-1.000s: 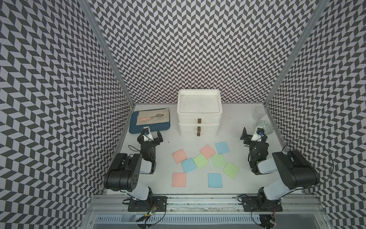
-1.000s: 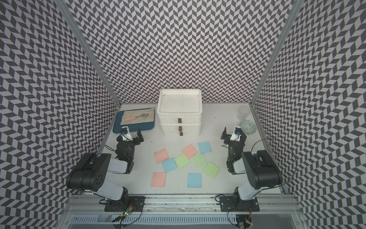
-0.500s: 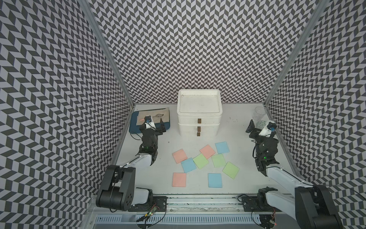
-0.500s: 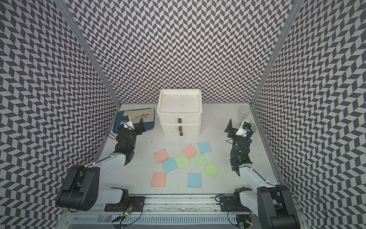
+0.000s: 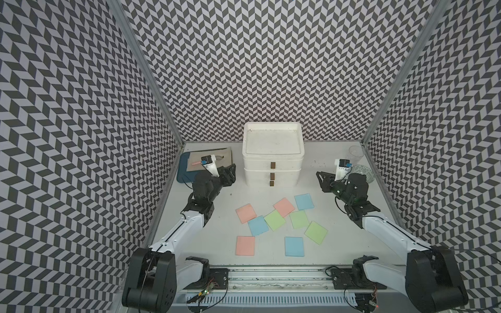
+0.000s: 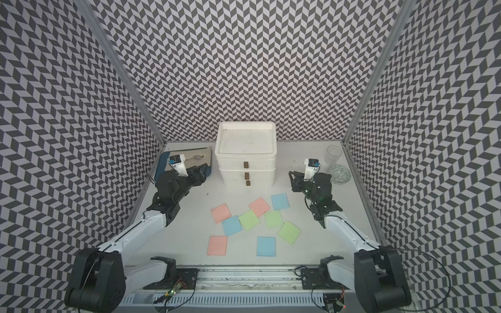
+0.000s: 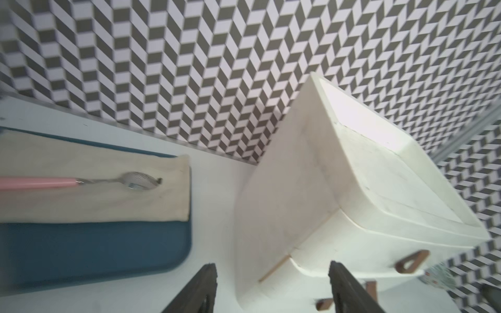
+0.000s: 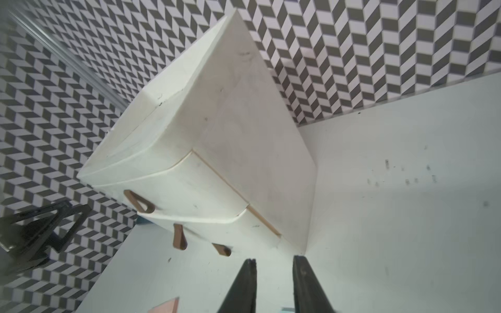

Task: Please put the sticky notes in the drawer by color
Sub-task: Adjust the storage box at the center of the board.

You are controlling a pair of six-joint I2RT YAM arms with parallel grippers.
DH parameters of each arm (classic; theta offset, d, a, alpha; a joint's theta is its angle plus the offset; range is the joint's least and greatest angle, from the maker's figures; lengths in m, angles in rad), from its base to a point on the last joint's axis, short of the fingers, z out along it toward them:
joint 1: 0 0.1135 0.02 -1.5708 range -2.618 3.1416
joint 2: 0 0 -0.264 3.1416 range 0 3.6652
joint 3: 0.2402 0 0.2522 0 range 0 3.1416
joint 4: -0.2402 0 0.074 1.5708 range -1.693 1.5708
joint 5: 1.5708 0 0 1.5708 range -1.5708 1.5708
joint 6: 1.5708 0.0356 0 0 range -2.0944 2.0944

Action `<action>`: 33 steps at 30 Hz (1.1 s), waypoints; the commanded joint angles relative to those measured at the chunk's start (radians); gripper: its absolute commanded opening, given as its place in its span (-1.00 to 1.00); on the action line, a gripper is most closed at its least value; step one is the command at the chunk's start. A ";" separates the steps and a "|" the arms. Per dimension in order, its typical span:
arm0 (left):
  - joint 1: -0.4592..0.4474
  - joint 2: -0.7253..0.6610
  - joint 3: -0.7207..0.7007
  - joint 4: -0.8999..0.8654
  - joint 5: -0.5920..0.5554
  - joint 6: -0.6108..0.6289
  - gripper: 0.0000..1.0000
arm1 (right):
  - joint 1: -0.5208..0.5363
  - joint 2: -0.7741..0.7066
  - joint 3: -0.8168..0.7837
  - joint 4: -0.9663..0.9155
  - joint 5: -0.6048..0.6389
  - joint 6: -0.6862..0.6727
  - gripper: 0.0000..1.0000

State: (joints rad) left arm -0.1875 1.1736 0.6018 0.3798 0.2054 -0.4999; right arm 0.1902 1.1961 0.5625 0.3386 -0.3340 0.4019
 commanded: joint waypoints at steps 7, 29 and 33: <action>-0.018 0.060 0.038 -0.137 0.285 -0.156 0.24 | 0.015 0.162 0.051 0.050 -0.266 0.123 -0.50; -0.028 0.458 0.186 0.064 0.530 -0.218 0.19 | 0.044 0.428 0.266 0.133 -0.307 0.175 -0.52; -0.027 0.471 0.192 0.065 0.526 -0.205 -0.09 | 0.044 0.476 0.317 0.119 -0.294 0.166 -0.57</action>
State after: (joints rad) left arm -0.2096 1.6440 0.7692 0.4114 0.7074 -0.7200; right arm 0.2283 1.6444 0.8379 0.4297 -0.6643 0.5911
